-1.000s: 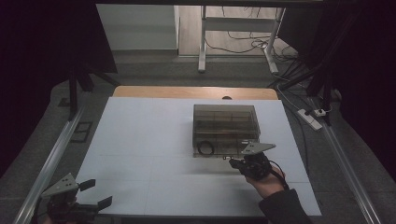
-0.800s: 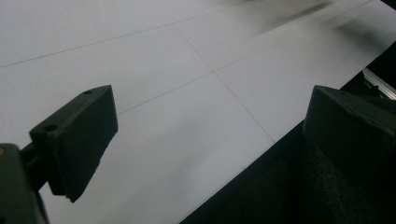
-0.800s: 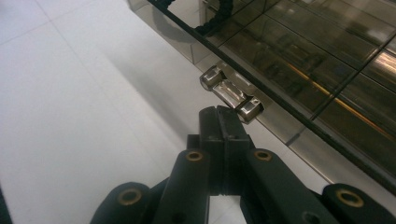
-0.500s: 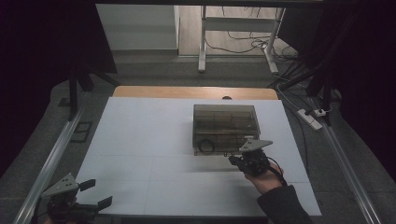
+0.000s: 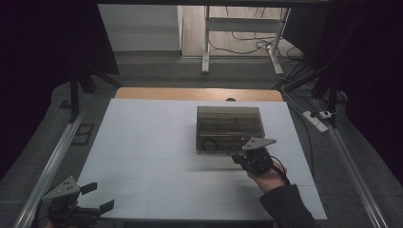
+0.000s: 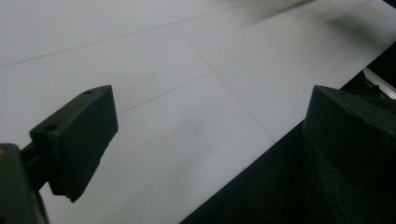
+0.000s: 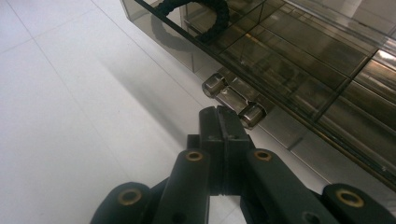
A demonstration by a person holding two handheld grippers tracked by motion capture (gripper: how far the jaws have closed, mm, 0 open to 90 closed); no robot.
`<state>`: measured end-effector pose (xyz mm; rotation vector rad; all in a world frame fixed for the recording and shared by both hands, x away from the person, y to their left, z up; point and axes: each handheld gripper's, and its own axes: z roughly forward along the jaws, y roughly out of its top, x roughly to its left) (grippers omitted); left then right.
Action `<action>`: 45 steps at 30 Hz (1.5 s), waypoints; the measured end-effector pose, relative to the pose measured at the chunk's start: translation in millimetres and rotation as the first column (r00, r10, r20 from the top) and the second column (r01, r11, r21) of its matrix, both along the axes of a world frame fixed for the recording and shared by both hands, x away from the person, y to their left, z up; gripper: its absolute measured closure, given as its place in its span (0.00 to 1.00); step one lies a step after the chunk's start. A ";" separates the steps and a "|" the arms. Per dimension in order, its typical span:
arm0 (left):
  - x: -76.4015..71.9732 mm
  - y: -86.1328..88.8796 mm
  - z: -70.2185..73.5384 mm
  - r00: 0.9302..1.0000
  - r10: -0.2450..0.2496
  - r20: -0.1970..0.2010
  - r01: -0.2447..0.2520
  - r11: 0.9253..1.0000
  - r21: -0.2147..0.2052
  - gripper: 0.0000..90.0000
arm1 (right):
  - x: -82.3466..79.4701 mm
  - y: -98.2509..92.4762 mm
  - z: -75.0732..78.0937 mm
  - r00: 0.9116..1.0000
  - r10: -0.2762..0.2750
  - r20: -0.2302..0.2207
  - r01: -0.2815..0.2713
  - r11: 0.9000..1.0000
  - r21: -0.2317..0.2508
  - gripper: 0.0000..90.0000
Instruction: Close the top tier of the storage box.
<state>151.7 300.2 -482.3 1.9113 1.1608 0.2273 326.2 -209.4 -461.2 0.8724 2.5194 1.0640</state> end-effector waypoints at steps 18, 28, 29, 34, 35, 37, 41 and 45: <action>0.0 -0.1 0.0 1.000 -0.002 0.000 0.002 1.000 0.002 0.05 | 9.6 3.6 0.9 1.000 -0.010 0.017 0.010 1.000 -0.007 0.99; 0.3 -0.4 0.0 1.000 -0.004 -0.001 0.004 1.000 0.005 0.05 | 17.0 5.2 1.4 0.999 -0.020 0.025 0.020 1.000 -0.006 0.99; 0.3 -0.4 0.0 1.000 -0.004 -0.001 0.004 1.000 0.005 0.05 | 17.7 5.5 1.3 0.999 -0.022 0.024 0.022 1.000 -0.004 0.99; 0.4 -0.6 0.0 1.000 -0.005 -0.002 0.005 1.000 0.007 0.05 | 21.9 6.6 1.4 0.999 -0.028 0.029 0.028 1.000 -0.006 0.99; 0.4 -0.7 0.1 1.000 -0.005 -0.002 0.005 1.000 0.007 0.05 | 22.9 6.8 1.6 0.999 -0.031 0.033 0.031 0.999 -0.007 0.99; 0.3 -0.7 0.1 1.000 -0.005 -0.002 0.005 1.000 0.008 0.05 | 24.9 7.3 2.1 0.999 -0.036 0.034 0.036 0.999 0.000 0.99; 0.5 -0.7 0.0 1.000 -0.005 -0.003 0.005 1.000 0.008 0.05 | 28.2 7.6 2.0 0.998 -0.040 0.037 0.040 0.999 0.000 0.99; 0.6 -0.9 0.0 1.000 -0.006 -0.003 0.006 1.000 0.010 0.05 | 31.2 8.1 0.9 0.998 -0.048 0.038 0.048 0.999 -0.008 0.99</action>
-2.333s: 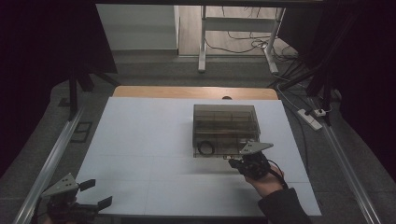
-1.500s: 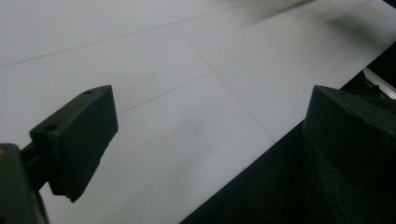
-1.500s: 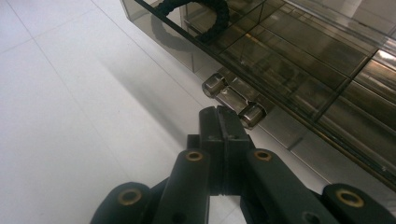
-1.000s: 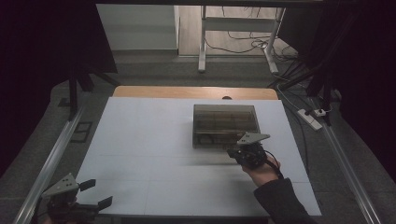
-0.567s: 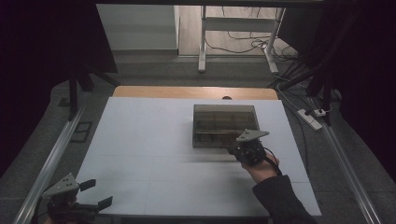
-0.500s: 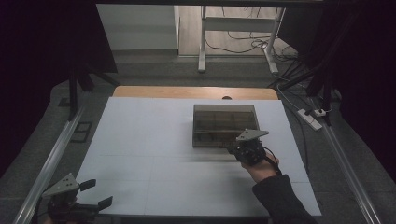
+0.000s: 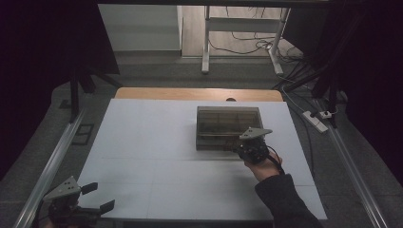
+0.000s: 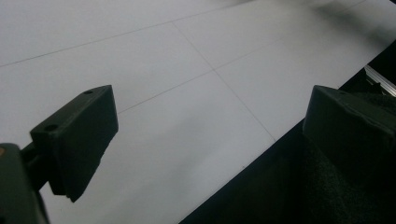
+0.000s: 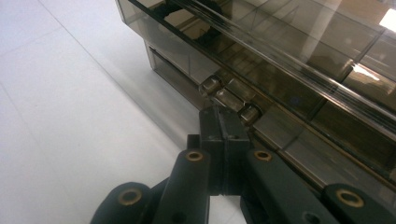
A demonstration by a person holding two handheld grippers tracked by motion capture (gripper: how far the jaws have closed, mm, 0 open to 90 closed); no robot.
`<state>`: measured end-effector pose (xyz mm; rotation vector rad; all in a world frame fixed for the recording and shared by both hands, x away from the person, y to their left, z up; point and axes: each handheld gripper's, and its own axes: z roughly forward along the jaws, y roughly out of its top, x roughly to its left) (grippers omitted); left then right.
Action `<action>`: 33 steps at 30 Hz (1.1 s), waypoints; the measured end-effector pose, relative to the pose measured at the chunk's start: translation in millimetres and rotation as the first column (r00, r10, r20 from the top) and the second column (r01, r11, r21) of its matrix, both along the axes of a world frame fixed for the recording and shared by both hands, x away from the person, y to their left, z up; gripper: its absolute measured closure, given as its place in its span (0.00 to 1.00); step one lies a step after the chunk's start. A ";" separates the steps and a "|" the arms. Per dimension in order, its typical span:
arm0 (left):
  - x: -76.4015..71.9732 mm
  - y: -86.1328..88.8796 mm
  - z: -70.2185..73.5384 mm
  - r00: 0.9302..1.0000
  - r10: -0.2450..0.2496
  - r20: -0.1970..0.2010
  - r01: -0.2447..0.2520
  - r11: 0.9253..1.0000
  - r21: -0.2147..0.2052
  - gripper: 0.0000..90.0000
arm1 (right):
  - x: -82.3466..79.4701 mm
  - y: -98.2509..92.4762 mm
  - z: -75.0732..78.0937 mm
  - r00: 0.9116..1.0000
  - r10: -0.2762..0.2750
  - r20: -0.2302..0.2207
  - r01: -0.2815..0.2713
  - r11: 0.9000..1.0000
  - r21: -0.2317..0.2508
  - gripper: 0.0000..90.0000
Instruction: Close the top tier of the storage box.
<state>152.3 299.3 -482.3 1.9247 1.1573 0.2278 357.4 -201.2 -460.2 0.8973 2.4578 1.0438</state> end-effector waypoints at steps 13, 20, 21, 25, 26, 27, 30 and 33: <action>0.6 -0.4 -0.2 1.000 -0.001 -0.005 0.001 1.000 0.002 0.05 | 9.0 1.8 -1.2 1.000 -0.016 0.004 0.016 1.000 0.001 0.99; 0.7 -0.6 -0.2 1.000 -0.001 -0.006 0.001 1.000 0.003 0.05 | 13.6 2.5 -1.6 1.000 -0.025 0.005 0.025 1.000 0.006 0.99; 0.7 -0.6 -0.2 1.000 -0.001 -0.006 0.001 1.000 0.003 0.05 | 14.3 2.5 -1.7 1.000 -0.022 0.005 0.022 1.000 0.006 0.99; 0.6 -0.6 -0.2 1.000 -0.001 -0.005 0.001 1.000 0.003 0.05 | 15.0 4.3 -1.7 1.000 -0.011 0.007 0.011 1.000 0.006 0.99; 0.6 -0.6 -0.2 1.000 -0.001 -0.005 0.001 1.000 0.003 0.05 | 15.0 4.8 -1.6 1.000 -0.010 0.006 0.010 1.000 0.011 0.99; 0.6 -0.6 -0.2 1.000 -0.001 -0.005 0.001 1.000 0.004 0.05 | 15.1 4.9 -1.2 1.000 -0.010 0.007 0.010 1.000 0.017 0.99; 0.5 -0.7 -0.1 1.000 -0.001 -0.005 0.001 1.000 0.004 0.05 | 16.2 4.2 1.0 1.000 -0.017 0.014 0.017 0.999 0.031 0.99; 0.5 -0.7 -0.1 1.000 -0.002 -0.004 0.002 1.000 0.005 0.05 | 16.8 3.3 0.7 1.000 -0.019 0.005 0.019 0.999 0.041 0.99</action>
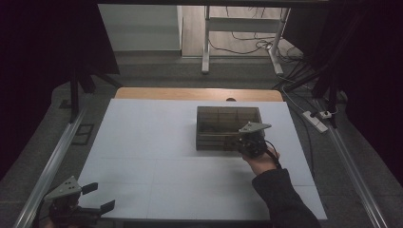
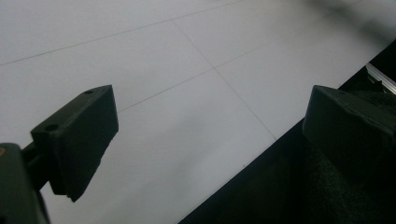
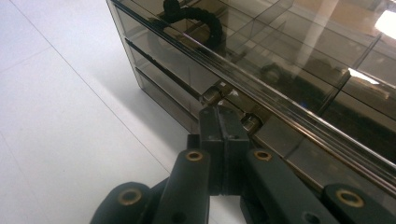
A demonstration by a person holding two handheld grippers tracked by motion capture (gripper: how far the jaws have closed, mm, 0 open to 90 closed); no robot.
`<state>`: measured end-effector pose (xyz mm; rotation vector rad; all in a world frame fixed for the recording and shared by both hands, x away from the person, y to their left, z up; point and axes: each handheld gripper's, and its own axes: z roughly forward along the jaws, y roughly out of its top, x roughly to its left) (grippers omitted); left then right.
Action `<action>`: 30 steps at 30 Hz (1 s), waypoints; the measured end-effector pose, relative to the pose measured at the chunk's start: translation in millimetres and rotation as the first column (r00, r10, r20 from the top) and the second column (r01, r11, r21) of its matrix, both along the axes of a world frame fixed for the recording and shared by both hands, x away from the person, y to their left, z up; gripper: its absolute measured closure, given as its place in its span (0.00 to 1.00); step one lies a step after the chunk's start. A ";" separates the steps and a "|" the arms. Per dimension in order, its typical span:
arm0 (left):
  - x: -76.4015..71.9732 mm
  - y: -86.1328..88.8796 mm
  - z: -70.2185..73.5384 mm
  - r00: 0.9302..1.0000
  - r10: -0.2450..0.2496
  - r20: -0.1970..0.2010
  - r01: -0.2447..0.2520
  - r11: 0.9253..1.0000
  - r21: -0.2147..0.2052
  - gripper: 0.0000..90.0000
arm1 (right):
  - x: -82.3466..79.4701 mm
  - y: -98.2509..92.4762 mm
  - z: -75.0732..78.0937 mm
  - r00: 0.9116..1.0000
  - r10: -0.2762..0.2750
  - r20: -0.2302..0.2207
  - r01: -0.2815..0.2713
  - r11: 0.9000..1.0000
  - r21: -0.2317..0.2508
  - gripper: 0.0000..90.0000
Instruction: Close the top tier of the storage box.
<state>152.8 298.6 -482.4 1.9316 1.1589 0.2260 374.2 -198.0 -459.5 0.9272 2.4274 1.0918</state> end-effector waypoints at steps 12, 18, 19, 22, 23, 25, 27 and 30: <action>-0.2 0.1 0.1 1.000 -0.001 0.002 0.001 1.000 0.000 0.05 | -3.5 7.1 -2.7 1.000 0.017 -0.005 -0.017 1.000 -0.020 0.93; -0.2 0.0 0.1 1.000 -0.001 0.002 0.001 1.000 0.000 0.05 | -5.7 10.0 -3.0 1.000 0.021 -0.014 -0.022 1.000 -0.017 0.84; -0.2 0.0 0.1 1.000 -0.002 0.002 0.002 1.000 0.000 0.05 | -6.1 10.8 -3.1 1.000 0.021 -0.016 -0.022 1.000 -0.017 0.83; -0.3 0.1 0.1 1.000 -0.002 0.003 0.002 1.000 0.000 0.05 | -7.3 12.8 -3.3 1.000 0.024 -0.015 -0.025 0.999 -0.022 0.79; -0.3 0.1 0.2 1.000 -0.002 0.003 0.002 1.000 0.000 0.05 | -7.6 13.1 -3.3 1.000 0.026 -0.016 -0.026 0.999 -0.023 0.77; -0.3 0.1 0.2 1.000 -0.002 0.003 0.002 1.000 0.000 0.05 | -8.4 14.0 -3.3 0.999 0.027 -0.021 -0.027 0.999 -0.020 0.74; -0.4 -0.1 0.2 1.000 -0.002 0.004 0.002 1.000 0.000 0.05 | -9.3 15.0 -3.2 0.999 0.026 -0.023 -0.026 0.999 -0.022 0.71; -0.5 -0.1 0.3 1.000 -0.002 0.005 0.002 1.000 0.001 0.05 | -11.0 16.2 -3.4 1.000 0.020 -0.021 -0.021 1.000 -0.015 0.67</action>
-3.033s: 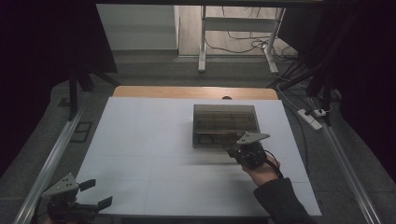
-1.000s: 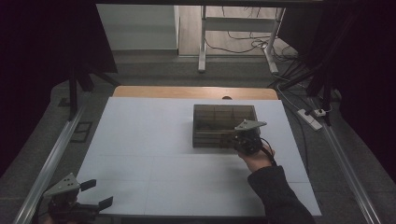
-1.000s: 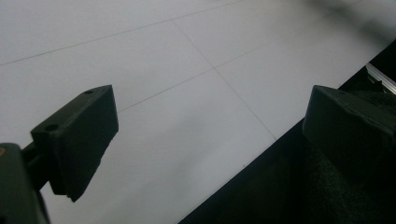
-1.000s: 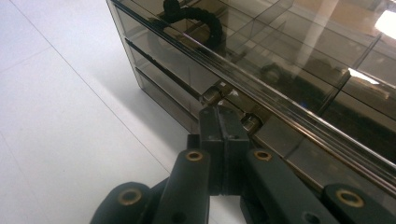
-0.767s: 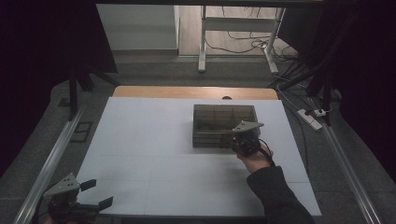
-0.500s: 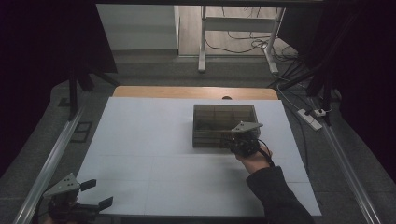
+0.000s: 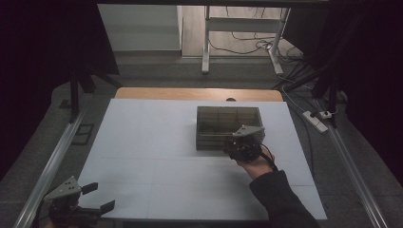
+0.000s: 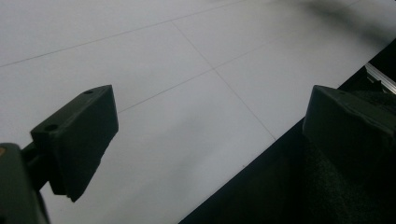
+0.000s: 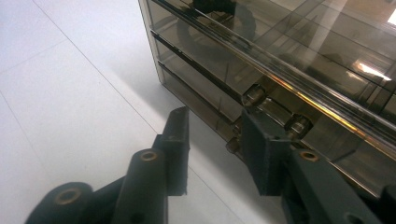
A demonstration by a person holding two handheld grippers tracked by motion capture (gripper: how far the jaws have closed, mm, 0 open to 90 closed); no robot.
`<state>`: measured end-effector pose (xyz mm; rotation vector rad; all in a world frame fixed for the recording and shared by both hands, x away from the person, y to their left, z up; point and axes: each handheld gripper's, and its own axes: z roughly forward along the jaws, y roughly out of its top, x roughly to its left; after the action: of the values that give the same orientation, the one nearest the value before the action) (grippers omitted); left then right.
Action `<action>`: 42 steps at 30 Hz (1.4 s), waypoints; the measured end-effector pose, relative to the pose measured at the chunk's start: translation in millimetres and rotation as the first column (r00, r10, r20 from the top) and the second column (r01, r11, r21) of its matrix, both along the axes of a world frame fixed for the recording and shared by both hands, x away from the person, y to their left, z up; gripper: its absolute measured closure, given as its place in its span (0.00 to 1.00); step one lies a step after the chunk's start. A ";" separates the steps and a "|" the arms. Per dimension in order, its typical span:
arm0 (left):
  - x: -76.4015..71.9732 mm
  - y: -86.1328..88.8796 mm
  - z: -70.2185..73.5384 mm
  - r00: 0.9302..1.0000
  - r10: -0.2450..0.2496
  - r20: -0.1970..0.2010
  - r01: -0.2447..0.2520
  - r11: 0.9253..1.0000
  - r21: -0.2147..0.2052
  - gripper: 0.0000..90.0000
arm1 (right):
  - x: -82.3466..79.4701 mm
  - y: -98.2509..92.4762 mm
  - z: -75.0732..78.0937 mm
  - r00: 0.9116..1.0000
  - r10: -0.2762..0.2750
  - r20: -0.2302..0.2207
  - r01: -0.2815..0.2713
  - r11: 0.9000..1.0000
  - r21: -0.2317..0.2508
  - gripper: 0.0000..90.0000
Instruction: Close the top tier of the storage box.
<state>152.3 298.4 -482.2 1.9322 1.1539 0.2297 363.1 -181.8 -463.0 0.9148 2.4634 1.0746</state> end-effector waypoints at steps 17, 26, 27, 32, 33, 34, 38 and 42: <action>0.0 0.4 0.1 1.000 0.000 -0.001 0.000 1.000 -0.003 0.05 | -11.8 3.9 5.9 0.999 -0.017 -0.031 0.019 0.997 0.069 0.41; 0.2 0.7 0.0 1.000 0.000 -0.001 0.000 1.000 -0.006 0.05 | -18.9 7.8 7.6 0.999 0.009 -0.045 -0.006 0.998 0.070 0.27; 0.2 0.8 0.0 1.000 0.001 -0.001 -0.001 1.000 -0.007 0.05 | -19.5 8.3 7.6 0.999 0.012 -0.044 -0.009 0.998 0.064 0.25; 0.2 0.9 -0.1 1.000 0.001 -0.001 -0.001 1.000 -0.009 0.05 | -22.6 8.8 8.4 0.999 0.012 -0.052 -0.008 0.998 0.070 0.17; 0.2 1.0 -0.1 1.000 0.001 -0.001 -0.001 1.000 -0.009 0.05 | -23.2 8.9 8.4 0.998 0.013 -0.055 -0.009 0.997 0.070 0.15; 0.2 1.0 -0.1 1.000 0.001 -0.001 -0.001 1.000 -0.009 0.05 | -24.1 9.2 8.3 0.998 0.011 -0.054 -0.007 0.998 0.068 0.14; 0.1 1.3 -0.1 1.000 0.002 0.000 -0.002 1.000 -0.012 0.05 | -27.2 10.2 7.2 0.998 0.020 -0.055 -0.018 0.999 0.051 0.09; 0.1 1.3 -0.1 1.000 0.002 0.000 -0.002 1.000 -0.013 0.05 | -29.5 11.0 5.3 0.998 0.035 -0.055 -0.034 0.999 0.028 0.04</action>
<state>152.4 299.7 -482.3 1.9196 1.1554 0.2227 333.7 -170.8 -457.6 0.9253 2.5247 1.1106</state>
